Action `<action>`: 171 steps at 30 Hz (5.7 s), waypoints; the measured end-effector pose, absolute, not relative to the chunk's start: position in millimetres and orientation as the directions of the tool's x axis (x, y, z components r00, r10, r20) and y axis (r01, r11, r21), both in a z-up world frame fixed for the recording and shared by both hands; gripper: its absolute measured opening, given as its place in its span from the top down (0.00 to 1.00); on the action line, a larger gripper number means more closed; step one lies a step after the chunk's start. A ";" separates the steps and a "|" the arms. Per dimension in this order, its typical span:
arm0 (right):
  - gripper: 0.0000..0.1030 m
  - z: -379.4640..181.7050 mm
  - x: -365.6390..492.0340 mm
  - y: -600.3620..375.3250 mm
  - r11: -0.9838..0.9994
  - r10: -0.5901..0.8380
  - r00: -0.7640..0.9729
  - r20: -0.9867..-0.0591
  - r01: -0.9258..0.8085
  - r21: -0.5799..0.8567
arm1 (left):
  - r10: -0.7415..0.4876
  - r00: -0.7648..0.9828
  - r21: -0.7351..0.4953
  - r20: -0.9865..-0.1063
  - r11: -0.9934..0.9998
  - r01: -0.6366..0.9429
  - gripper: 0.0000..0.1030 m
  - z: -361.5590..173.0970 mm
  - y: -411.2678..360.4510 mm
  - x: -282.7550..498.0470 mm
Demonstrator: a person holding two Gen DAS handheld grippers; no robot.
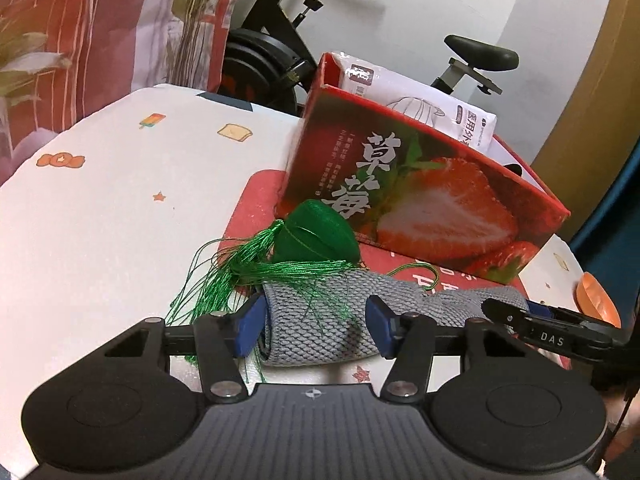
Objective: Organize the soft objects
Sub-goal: 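Close the left gripper on the grey mesh tube's middle, then lift the grey mesh tube with the left gripper over the red box, then lower the mesh tube into the red box and open the left gripper, then move the open left gripper down to the green tassel pouch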
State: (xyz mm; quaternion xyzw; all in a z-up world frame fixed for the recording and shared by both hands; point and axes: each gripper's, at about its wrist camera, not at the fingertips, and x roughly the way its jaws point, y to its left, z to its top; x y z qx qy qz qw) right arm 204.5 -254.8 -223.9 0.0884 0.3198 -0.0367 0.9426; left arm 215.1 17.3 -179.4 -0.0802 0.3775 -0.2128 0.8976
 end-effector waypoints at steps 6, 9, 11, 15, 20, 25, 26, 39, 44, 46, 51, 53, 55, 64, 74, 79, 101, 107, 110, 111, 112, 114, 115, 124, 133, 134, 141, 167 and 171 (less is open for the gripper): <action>0.46 -223.8 205.3 -256.0 0.983 -0.006 0.794 -0.608 0.118 0.143 | -0.452 0.599 -0.324 -0.661 0.892 0.315 0.44 -188.9 15.3 219.2; 0.46 -223.5 203.7 -255.5 0.983 -0.008 0.795 -0.606 0.116 0.140 | -0.451 0.594 -0.333 -0.666 0.892 0.305 0.44 -194.5 14.1 221.9; 0.47 -223.4 203.0 -254.3 0.984 -0.008 0.796 -0.605 0.113 0.136 | -0.458 0.589 -0.338 -0.666 0.889 0.310 0.48 -199.0 13.3 221.7; 0.50 -223.5 200.4 -254.9 0.983 0.003 0.798 -0.603 0.107 0.147 | -0.441 0.602 -0.311 -0.666 0.897 0.313 0.73 -202.6 13.4 219.5; 0.62 -220.6 197.3 -269.1 0.959 0.032 0.795 -0.606 0.146 0.242 | -0.423 0.601 -0.274 -0.678 0.904 0.327 0.88 -197.9 14.1 220.2; 0.70 -216.5 188.6 -266.8 0.956 0.036 0.772 -0.635 0.160 0.247 | -0.395 0.598 -0.196 -0.697 0.908 0.371 0.91 -191.9 4.6 210.9; 0.71 -216.3 186.3 -265.2 0.953 0.038 0.770 -0.637 0.164 0.255 | -0.398 0.596 -0.196 -0.698 0.906 0.375 0.91 -191.3 2.8 208.7; 0.74 -217.7 155.1 -259.5 0.949 0.052 0.775 -0.629 0.158 0.274 | -0.416 0.597 -0.213 -0.685 0.899 0.383 0.91 -183.1 7.2 184.5; 0.75 -217.1 147.1 -257.7 0.947 0.049 0.777 -0.627 0.164 0.277 | -0.418 0.602 -0.213 -0.680 0.899 0.383 0.91 -179.9 8.2 177.6; 0.75 -217.8 143.5 -257.3 0.946 0.049 0.779 -0.625 0.164 0.278 | -0.419 0.603 -0.212 -0.679 0.898 0.386 0.91 -179.5 8.4 174.3; 0.76 -215.3 135.3 -258.6 0.949 0.039 0.779 -0.626 0.168 0.269 | -0.427 0.599 -0.216 -0.678 0.894 0.392 0.91 -179.0 9.0 167.3; 0.77 -212.9 131.5 -260.0 0.949 0.027 0.782 -0.622 0.175 0.262 | -0.436 0.592 -0.222 -0.678 0.889 0.400 0.91 -179.0 8.0 165.0; 0.78 -209.5 127.5 -260.8 0.950 0.009 0.787 -0.617 0.186 0.251 | -0.446 0.581 -0.227 -0.681 0.883 0.411 0.91 -180.0 6.4 162.3; 0.80 -197.1 115.1 -267.6 0.953 -0.044 0.807 -0.589 0.211 0.217 | -0.509 0.497 -0.288 -0.702 0.842 0.456 0.81 -192.7 -1.9 159.6; 0.81 -185.9 115.6 -266.2 0.954 -0.036 0.819 -0.573 0.199 0.224 | -0.543 0.465 -0.286 -0.699 0.809 0.514 0.93 -197.0 -11.6 164.8; 0.81 -153.3 116.3 -268.6 0.962 -0.016 0.869 -0.495 0.149 0.231 | -0.590 0.532 -0.335 -0.608 0.797 0.502 0.93 -168.8 3.3 167.8; 0.81 -44.6 198.9 -279.9 0.981 -0.007 0.953 -0.304 0.065 0.181 | -0.584 0.729 -0.182 -0.358 0.809 0.559 0.93 -45.5 -19.1 234.9; 0.81 -56.1 257.4 -285.0 0.991 -0.037 0.917 -0.397 0.085 0.105 | -0.565 0.700 -0.201 -0.438 0.820 0.536 0.93 -52.8 -50.8 291.3; 0.81 -73.3 284.6 -283.0 0.995 -0.038 0.883 -0.468 0.078 0.067 | -0.585 0.626 -0.257 -0.516 0.803 0.538 0.93 -69.2 -62.9 318.6; 0.81 -79.0 291.7 -281.3 0.995 -0.035 0.873 -0.487 0.074 0.061 | -0.603 0.583 -0.298 -0.544 0.788 0.538 0.93 -75.6 -65.0 327.0; 0.81 -85.0 298.5 -280.4 0.996 -0.025 0.861 -0.508 0.064 0.060 | -0.608 0.551 -0.322 -0.572 0.784 0.531 0.93 -82.2 -68.2 334.5; 0.81 -96.0 309.1 -277.4 0.998 0.002 0.840 -0.542 0.035 0.058 | -0.591 0.531 -0.311 -0.607 0.791 0.526 0.93 -93.5 -72.9 341.4; 0.81 -101.1 312.3 -274.5 0.999 0.003 0.832 -0.555 0.026 0.045 | -0.582 0.526 -0.299 -0.621 0.795 0.527 0.93 -98.3 -75.1 344.2; 0.81 -123.7 331.8 -268.7 0.999 -0.004 0.776 -0.631 0.038 0.040 | -0.552 0.489 -0.242 -0.675 0.793 0.559 0.93 -118.2 -90.1 359.2; 0.74 -121.9 331.7 -270.3 0.997 -0.053 0.772 -0.633 0.075 0.007 | -0.564 0.500 -0.233 -0.658 0.783 0.577 0.90 -121.0 -91.3 354.8; 0.71 -120.1 329.6 -272.0 0.997 -0.059 0.778 -0.626 0.083 0.008 | -0.564 0.507 -0.226 -0.652 0.783 0.580 0.85 -118.7 -90.6 353.8; 0.27 -94.9 296.3 -274.0 0.995 -0.084 0.864 -0.497 0.101 0.006 | -0.599 0.564 -0.206 -0.568 0.767 0.608 0.34 -94.0 -76.1 336.3; 0.00 -151.1 204.8 -230.8 0.979 -0.010 0.887 -0.461 0.102 0.174 | -0.497 0.633 -0.304 -0.593 0.867 0.395 0.12 -152.0 44.8 271.7; 0.01 -174.5 205.2 -221.5 0.983 0.007 0.854 -0.520 0.089 0.160 | -0.505 0.621 -0.402 -0.599 0.861 0.313 0.23 -173.3 50.7 286.8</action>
